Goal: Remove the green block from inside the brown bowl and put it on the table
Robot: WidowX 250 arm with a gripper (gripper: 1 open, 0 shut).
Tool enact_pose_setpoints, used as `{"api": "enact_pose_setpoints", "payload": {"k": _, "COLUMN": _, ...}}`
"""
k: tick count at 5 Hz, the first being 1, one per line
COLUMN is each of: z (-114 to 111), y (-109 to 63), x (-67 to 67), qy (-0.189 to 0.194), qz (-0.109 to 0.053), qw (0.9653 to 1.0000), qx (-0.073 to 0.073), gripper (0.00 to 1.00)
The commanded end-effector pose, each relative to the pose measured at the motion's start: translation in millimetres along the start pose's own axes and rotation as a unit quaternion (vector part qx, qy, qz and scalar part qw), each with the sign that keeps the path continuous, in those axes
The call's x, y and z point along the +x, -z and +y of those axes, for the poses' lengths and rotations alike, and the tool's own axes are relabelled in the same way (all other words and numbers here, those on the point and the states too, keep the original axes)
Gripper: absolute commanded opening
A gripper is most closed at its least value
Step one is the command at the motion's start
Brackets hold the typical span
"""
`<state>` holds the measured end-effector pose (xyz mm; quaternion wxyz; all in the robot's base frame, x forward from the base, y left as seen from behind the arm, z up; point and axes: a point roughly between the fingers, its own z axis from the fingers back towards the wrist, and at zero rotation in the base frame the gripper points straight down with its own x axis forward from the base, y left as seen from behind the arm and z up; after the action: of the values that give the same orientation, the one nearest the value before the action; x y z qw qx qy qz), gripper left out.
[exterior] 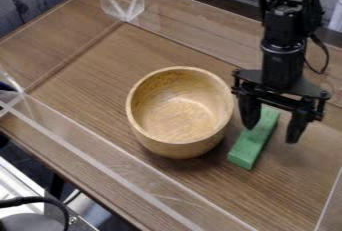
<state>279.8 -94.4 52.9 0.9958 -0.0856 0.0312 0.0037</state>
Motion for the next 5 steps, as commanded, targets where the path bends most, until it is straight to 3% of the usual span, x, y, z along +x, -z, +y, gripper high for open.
{"api": "enact_pose_setpoints", "payload": {"k": 1, "z": -2.6, "y": -30.7, "x": 7.8, "qy": 0.007, "qz": -0.045, "qw": 0.9989, "qx": -0.009, "gripper": 1.00}}
{"api": "enact_pose_setpoints", "payload": {"k": 2, "z": -0.1, "y": -41.9, "x": 7.5, "qy": 0.009, "qz": -0.055, "qw": 0.9984, "qx": -0.006, "gripper": 1.00}}
{"api": "enact_pose_setpoints", "payload": {"k": 5, "z": 9.2, "y": -49.1, "x": 5.2, "qy": 0.012, "qz": -0.061, "qw": 0.9981, "qx": 0.002, "gripper": 1.00}}
